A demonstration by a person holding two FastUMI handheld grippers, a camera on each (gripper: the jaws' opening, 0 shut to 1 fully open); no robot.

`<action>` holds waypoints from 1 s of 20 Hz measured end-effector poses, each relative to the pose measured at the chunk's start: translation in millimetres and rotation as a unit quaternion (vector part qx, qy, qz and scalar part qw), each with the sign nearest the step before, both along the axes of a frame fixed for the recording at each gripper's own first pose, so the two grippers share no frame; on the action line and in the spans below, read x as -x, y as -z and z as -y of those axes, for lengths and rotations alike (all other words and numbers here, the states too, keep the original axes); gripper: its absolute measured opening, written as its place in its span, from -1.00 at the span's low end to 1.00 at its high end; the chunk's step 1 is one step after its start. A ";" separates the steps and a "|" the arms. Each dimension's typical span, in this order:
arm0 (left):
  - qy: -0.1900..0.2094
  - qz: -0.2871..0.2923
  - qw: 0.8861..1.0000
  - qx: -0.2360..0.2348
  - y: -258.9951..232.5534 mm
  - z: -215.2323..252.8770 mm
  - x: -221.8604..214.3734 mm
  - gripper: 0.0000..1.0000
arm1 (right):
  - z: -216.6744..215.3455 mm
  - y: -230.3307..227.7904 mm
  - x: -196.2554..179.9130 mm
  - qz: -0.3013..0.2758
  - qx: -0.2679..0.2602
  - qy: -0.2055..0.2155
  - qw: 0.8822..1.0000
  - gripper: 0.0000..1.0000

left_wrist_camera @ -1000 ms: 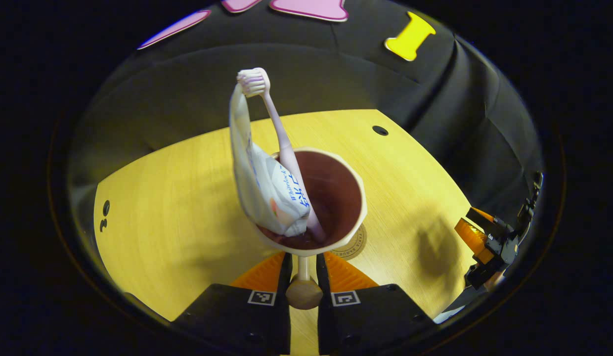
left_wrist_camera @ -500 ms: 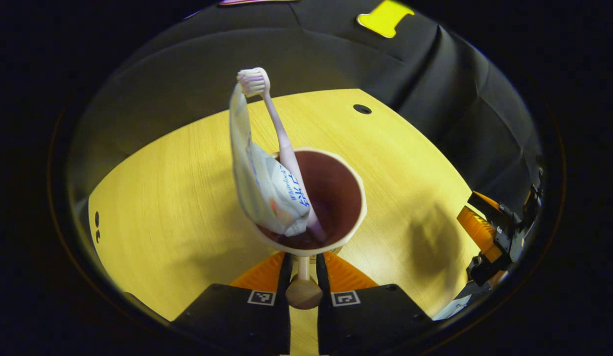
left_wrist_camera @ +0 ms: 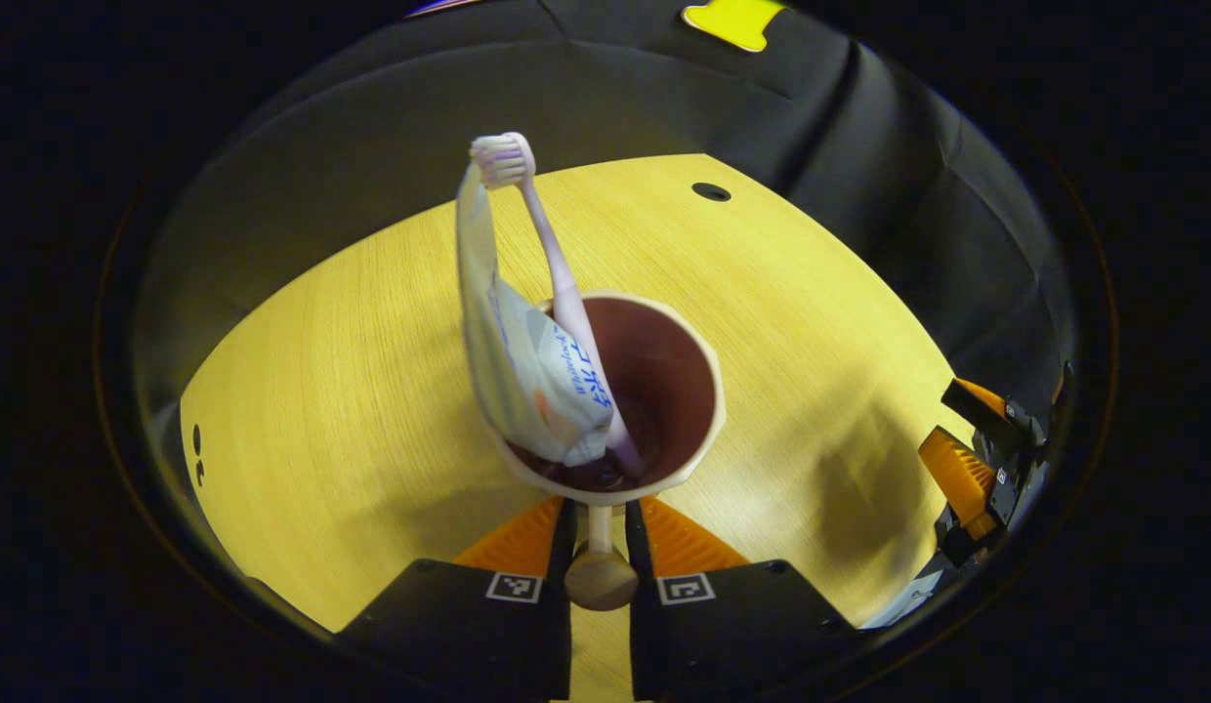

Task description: Put the toothbrush and toothpaste on the desktop into the cup, then pick up the cup and place it on the coaster on the desktop.

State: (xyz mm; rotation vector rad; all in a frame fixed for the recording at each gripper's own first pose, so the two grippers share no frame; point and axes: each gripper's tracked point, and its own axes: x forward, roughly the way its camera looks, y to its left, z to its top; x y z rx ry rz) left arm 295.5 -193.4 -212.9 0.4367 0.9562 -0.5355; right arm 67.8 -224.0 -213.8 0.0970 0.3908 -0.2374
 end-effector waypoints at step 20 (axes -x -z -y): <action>-0.042 0.145 0.980 0.133 -177.1 -81.0 130.3 0.96 | -62.5 -112.9 32.3 0.045 0.033 -0.040 0.998 0.96</action>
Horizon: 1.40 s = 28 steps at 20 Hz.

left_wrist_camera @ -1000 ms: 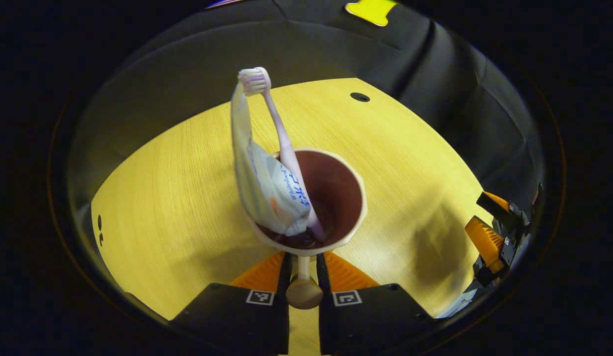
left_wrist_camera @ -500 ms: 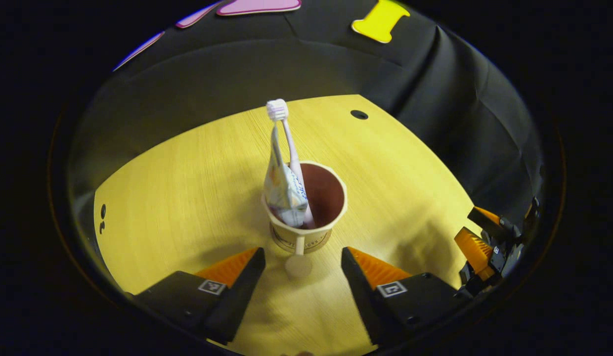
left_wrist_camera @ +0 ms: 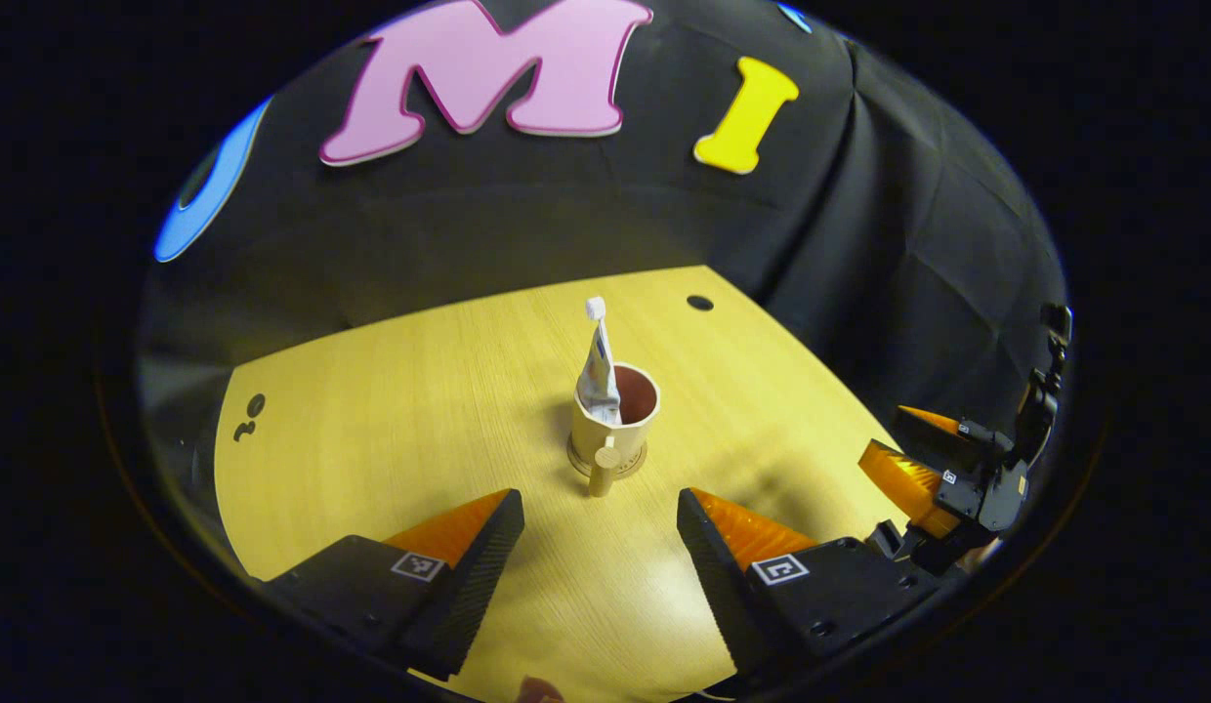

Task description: Put the toothbrush and toothpaste on the desktop into the cup, then pick up the cup and place it on the coaster on the desktop.

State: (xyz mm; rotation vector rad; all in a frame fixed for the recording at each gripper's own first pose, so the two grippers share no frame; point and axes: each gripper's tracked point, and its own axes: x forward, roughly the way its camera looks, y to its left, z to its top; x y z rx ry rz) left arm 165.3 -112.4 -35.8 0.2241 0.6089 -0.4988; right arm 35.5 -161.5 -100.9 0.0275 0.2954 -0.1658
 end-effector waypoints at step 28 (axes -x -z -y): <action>-0.250 0.268 0.921 0.136 -94.8 -233.6 269.8 0.95 | -229.9 -125.0 153.8 0.124 -0.002 -0.113 0.986 0.96</action>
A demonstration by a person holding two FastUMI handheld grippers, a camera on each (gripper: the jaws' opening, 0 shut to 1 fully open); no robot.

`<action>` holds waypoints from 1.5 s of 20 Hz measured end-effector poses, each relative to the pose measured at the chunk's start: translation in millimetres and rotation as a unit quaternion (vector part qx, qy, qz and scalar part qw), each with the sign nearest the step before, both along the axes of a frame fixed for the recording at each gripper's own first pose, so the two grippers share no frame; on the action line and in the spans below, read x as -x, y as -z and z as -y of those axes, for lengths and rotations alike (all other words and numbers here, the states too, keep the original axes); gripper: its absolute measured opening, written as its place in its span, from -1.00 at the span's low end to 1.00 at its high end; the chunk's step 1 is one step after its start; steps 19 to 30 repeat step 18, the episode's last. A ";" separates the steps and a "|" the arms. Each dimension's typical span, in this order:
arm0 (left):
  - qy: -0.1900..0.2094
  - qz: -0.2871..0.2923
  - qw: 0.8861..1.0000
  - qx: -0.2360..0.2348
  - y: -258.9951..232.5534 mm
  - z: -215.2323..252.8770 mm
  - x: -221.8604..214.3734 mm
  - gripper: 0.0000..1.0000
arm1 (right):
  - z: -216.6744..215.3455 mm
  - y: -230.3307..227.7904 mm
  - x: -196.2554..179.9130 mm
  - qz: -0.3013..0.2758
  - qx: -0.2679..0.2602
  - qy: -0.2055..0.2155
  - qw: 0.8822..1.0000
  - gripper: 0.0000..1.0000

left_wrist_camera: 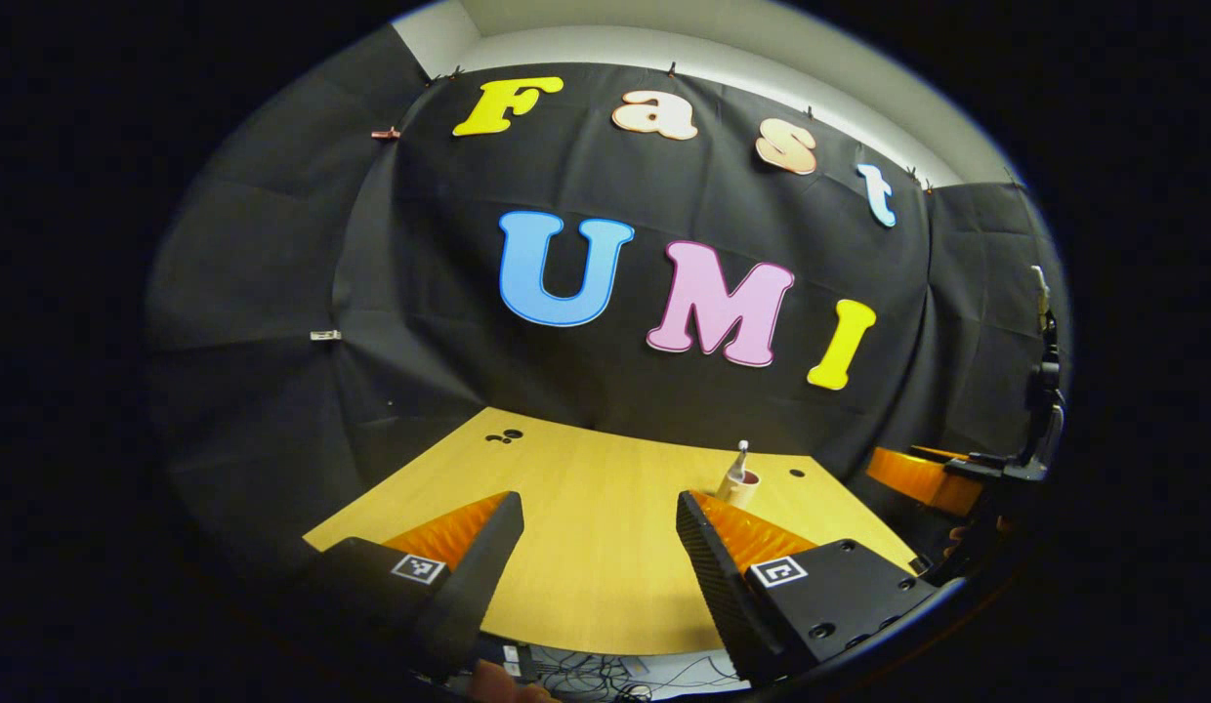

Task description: Put the toothbrush and toothpaste on the desktop into the cup, then pick up the cup and place it on the coaster on the desktop.

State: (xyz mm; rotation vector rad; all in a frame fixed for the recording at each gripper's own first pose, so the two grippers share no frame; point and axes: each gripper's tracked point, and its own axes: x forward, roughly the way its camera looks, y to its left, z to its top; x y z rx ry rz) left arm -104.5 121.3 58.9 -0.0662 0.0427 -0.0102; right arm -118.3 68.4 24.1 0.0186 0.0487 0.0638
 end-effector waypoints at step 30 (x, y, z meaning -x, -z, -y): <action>0.042 -0.009 0.999 -0.027 9.1 20.5 -15.2 0.95 | 17.3 31.3 11.0 -0.019 0.015 0.033 0.999 0.96</action>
